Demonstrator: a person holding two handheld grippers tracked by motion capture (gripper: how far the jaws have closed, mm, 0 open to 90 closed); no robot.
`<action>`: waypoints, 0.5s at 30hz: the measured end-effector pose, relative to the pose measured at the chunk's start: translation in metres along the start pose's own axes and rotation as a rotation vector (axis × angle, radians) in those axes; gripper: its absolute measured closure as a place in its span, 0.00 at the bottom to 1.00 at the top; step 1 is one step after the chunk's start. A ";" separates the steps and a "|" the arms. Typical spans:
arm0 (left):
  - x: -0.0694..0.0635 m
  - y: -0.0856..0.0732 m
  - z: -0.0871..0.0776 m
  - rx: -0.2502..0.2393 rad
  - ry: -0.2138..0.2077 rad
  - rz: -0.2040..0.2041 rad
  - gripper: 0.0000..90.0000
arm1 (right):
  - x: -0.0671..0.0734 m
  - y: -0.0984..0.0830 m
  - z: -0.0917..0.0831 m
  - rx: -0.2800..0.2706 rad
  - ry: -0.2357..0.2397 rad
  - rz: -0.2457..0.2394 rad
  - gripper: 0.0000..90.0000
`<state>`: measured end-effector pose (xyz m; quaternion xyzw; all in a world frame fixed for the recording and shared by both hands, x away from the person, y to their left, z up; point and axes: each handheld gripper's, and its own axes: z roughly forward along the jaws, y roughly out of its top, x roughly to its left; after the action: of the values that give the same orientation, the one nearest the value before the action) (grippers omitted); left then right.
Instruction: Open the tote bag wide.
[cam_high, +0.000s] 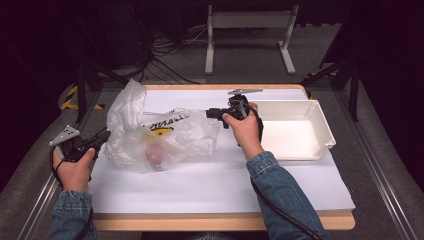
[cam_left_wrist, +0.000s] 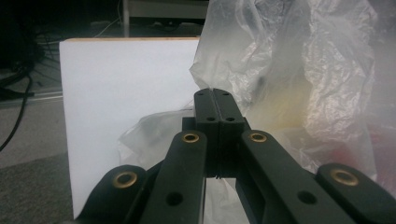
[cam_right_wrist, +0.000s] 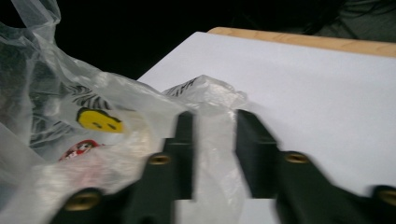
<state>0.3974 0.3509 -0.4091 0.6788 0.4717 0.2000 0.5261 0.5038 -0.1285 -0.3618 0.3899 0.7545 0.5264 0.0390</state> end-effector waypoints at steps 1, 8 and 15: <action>0.001 -0.001 0.000 0.001 0.002 -0.004 1.00 | 0.003 0.000 -0.001 -0.014 -0.026 -0.013 0.56; 0.005 -0.003 -0.001 0.008 0.015 -0.028 1.00 | 0.019 -0.003 -0.029 -0.098 -0.024 -0.114 0.28; 0.011 -0.007 -0.003 0.014 0.035 -0.067 1.00 | 0.028 -0.015 -0.067 -0.115 -0.077 -0.206 0.22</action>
<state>0.3975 0.3614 -0.4168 0.6627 0.5047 0.1909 0.5193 0.4445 -0.1644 -0.3345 0.3276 0.7569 0.5468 0.1442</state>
